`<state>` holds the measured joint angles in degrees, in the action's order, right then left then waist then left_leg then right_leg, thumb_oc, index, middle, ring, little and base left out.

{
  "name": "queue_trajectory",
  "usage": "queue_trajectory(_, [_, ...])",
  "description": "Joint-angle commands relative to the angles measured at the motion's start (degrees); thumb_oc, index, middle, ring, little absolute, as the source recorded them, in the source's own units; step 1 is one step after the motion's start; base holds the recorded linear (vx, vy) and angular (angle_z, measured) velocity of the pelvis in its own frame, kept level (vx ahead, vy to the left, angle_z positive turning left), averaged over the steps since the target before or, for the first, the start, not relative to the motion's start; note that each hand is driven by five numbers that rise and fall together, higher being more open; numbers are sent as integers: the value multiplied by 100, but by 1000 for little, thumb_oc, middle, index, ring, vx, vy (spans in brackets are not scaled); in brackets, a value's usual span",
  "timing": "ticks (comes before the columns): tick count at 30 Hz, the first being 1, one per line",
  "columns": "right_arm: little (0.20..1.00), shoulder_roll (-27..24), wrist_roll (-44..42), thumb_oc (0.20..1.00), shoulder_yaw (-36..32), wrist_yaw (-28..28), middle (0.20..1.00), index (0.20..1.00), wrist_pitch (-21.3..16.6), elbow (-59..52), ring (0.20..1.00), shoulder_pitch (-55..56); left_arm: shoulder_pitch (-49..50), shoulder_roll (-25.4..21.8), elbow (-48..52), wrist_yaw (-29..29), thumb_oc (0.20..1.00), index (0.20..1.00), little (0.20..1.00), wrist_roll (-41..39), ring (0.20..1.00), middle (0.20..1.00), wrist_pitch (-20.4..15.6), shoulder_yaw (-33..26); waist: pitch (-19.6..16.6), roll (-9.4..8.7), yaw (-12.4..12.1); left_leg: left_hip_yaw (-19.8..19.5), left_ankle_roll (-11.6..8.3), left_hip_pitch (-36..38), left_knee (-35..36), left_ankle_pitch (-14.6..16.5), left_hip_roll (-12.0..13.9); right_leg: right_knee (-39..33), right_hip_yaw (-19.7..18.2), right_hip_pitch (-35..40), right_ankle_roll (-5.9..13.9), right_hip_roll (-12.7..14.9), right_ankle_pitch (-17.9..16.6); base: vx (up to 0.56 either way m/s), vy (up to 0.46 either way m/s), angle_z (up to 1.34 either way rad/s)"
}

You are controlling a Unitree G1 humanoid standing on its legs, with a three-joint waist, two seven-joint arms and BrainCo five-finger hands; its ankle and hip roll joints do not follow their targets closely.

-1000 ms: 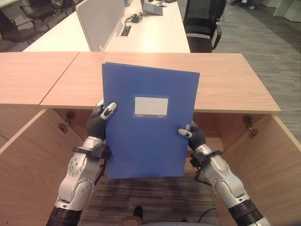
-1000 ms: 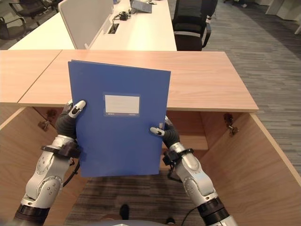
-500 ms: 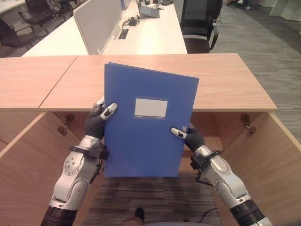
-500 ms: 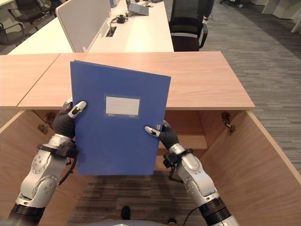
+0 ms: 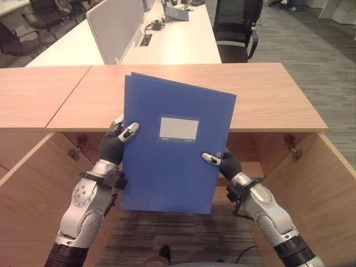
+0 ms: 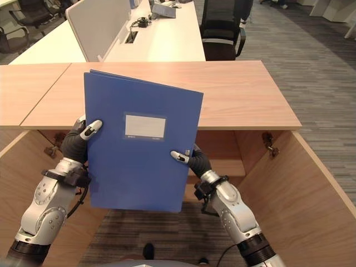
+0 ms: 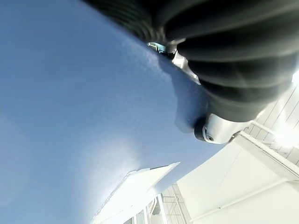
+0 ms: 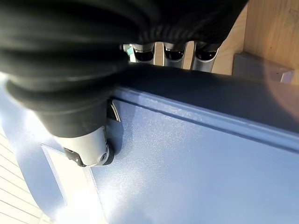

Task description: Put the empty folder in the office cabinet

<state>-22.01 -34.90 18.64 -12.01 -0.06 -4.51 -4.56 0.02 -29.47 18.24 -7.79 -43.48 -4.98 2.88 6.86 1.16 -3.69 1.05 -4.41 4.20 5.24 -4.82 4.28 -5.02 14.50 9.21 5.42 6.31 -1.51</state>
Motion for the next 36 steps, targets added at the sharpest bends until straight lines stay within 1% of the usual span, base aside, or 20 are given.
queue_trajectory(1, [200,-293,-118,200,161,-241,200,200,41,-255,200,-113,-365,-197,464,-405,200,200,200,-280,200,200,-389,-82,-137,-187,-44,236,-40,265,-24,632,54,83,-361,-29,336,257,243,0,0,0])
queue_trajectory(5, [200,-478,-281,200,120,-397,200,200,101,-156,200,7,-203,-205,411,-501,200,200,200,-301,200,200,-378,-106,-124,-203,-67,201,-39,248,-24,625,48,99,-354,-37,343,260,246,0,0,0])
queue_trajectory(6, [200,-514,-315,200,110,-446,200,200,118,-136,200,40,-163,-223,383,-518,645,645,645,-272,645,645,-376,-133,-126,-206,-71,200,-40,249,-24,627,47,100,-349,-33,343,265,246,0,0,0])
queue_trajectory(7, [200,-567,-292,200,80,-493,200,200,126,-107,200,87,-87,-227,330,-523,1000,1000,1000,-214,1000,1000,-380,-169,-125,-209,-80,194,-40,242,-24,628,45,104,-343,-34,342,264,249,0,0,0])
queue_trajectory(8, [200,-636,-208,200,29,-521,200,200,134,-85,200,136,13,-230,291,-560,1000,1000,1000,-172,1000,1000,-364,-222,-124,-207,-88,185,-38,241,-24,628,42,113,-335,-34,342,264,256,0,0,0])
queue_trajectory(10, [200,-781,181,200,-306,-532,200,200,25,-62,200,334,422,-288,100,-670,1000,1000,1000,207,1000,1000,-417,-564,-118,-203,-114,169,-33,228,-24,626,38,129,-320,-37,350,271,260,0,0,0])
queue_trajectory(11, [200,-781,188,200,-305,-534,200,200,25,-68,200,346,435,-285,103,-673,1000,1000,1000,212,1000,1000,-420,-565,-126,-202,-111,168,-33,228,-24,627,38,129,-318,-36,350,271,262,33,11,3])
queue_trajectory(12, [200,-867,721,200,-943,-546,200,200,-191,19,200,732,1034,-255,-528,-1005,1000,1000,1000,350,1000,1000,-368,-1079,-114,-169,-134,141,-27,212,-24,618,34,132,-289,-51,364,278,274,27,17,3])
queue_trajectory(14, [200,-846,837,200,-1112,-627,200,200,-211,61,200,899,1335,-200,-854,-1276,1000,1000,1000,238,1000,1000,-260,-1195,-113,-150,-152,131,-23,198,-24,610,26,126,-275,-56,375,285,266,0,0,0])
queue_trajectory(15, [200,-845,840,200,-1111,-629,200,200,-211,56,200,912,1344,-201,-859,-1288,1000,1000,1000,233,1000,1000,-265,-1196,-123,-151,-151,130,-22,196,-24,611,26,124,-274,-57,375,285,266,0,0,0])
queue_trajectory(16, [200,-832,976,200,-1201,-697,200,200,-230,52,200,1070,1615,-123,-1242,-1557,1000,1000,1000,55,1000,1000,-93,-1208,-113,-139,-182,109,-15,176,-24,605,18,124,-261,-70,379,286,262,0,0,0])
queue_trajectory(17, [200,-804,1012,200,-1209,-722,200,200,-257,52,200,1124,1728,-59,-1382,-1669,1000,1000,1000,-41,1000,1000,-21,-1196,-111,-132,-194,102,-13,167,-24,596,17,127,-259,-77,380,287,261,-21,33,3])
queue_trajectory(18, [200,-754,1228,200,-1250,-787,200,200,-322,140,200,1278,2128,-22,-1819,-2038,1000,1000,1000,-117,1000,1000,216,-1107,-96,-120,-230,93,1,140,-24,583,10,114,-252,-77,387,290,253,-26,24,4])
queue_trajectory(21, [200,-764,1670,200,-1263,-915,200,200,-369,489,200,1552,2572,-76,-2638,-2522,1000,1000,1000,24,1000,1000,538,-858,-68,-90,-251,47,20,99,-24,549,3,127,-207,-96,402,290,244,-30,10,4])
queue_trajectory(23, [200,-795,1816,200,-1220,-981,200,200,-357,627,200,1589,2654,-106,-3036,-2685,1000,1000,1000,213,1000,1000,612,-694,-56,-81,-254,28,23,79,-24,537,-3,136,-198,-114,407,291,240,-26,0,10])
queue_trajectory(26, [200,-809,2029,200,-1084,-998,200,200,-349,898,200,1570,2625,-105,-3629,-2763,1000,1000,1000,581,1000,1000,584,-446,-52,-75,-260,16,24,46,-24,519,-2,147,-181,-143,417,294,237,-12,-3,7])
queue_trajectory(29, [200,-715,2178,200,-876,-919,200,200,-340,1314,200,1420,2420,-5,-4421,-2677,1000,1000,1000,1239,1000,1000,406,-73,-46,-65,-264,-2,29,5,-24,505,-9,173,-173,-175,420,297,245,0,0,0])
queue_trajectory(31, [200,-683,2240,200,-817,-887,200,200,-347,1433,200,1366,2355,60,-4603,-2641,1000,1000,1000,1390,1000,1000,345,8,-44,-65,-265,-4,29,-2,-24,507,-10,179,-169,-185,419,300,247,0,0,0])
queue_trajectory(35, [200,-535,2342,200,-614,-726,200,200,-317,1992,200,1210,2070,259,-5290,-2360,1000,1000,1000,2019,1000,1000,128,217,-41,-65,-277,-21,29,-31,-24,502,-15,195,-143,-209,413,294,257,-3,-1,1])
queue_trajectory(36, [200,-404,2294,200,-528,-590,200,200,-317,2327,200,1090,1883,358,-5656,-2093,1000,1000,1000,2352,1000,1000,-8,300,-39,-60,-282,-32,28,-41,-24,498,-16,195,-139,-217,408,292,259,-4,-5,7])
